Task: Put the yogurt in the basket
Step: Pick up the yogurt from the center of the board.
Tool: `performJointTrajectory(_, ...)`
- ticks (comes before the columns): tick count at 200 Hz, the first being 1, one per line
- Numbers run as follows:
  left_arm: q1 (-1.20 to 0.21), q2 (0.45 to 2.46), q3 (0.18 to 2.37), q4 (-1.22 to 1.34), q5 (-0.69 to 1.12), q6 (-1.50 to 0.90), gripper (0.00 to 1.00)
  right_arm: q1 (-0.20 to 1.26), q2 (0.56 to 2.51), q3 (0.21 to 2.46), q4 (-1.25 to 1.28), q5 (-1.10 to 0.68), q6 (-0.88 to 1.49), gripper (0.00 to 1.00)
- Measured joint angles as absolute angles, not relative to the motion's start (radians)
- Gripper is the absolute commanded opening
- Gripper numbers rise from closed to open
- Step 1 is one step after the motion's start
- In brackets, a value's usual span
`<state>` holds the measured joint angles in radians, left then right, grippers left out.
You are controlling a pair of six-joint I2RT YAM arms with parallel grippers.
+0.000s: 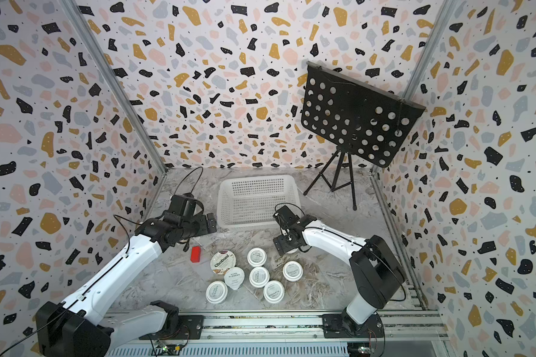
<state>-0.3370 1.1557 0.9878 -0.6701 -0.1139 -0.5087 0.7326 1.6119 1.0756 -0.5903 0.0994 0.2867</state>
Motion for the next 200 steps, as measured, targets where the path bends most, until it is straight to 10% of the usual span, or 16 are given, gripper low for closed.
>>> performJointTrajectory(200,-0.337,1.156,0.988,-0.67,-0.114,-0.509,1.0,0.74,1.591,1.073,-0.607,0.134,0.286,0.77)
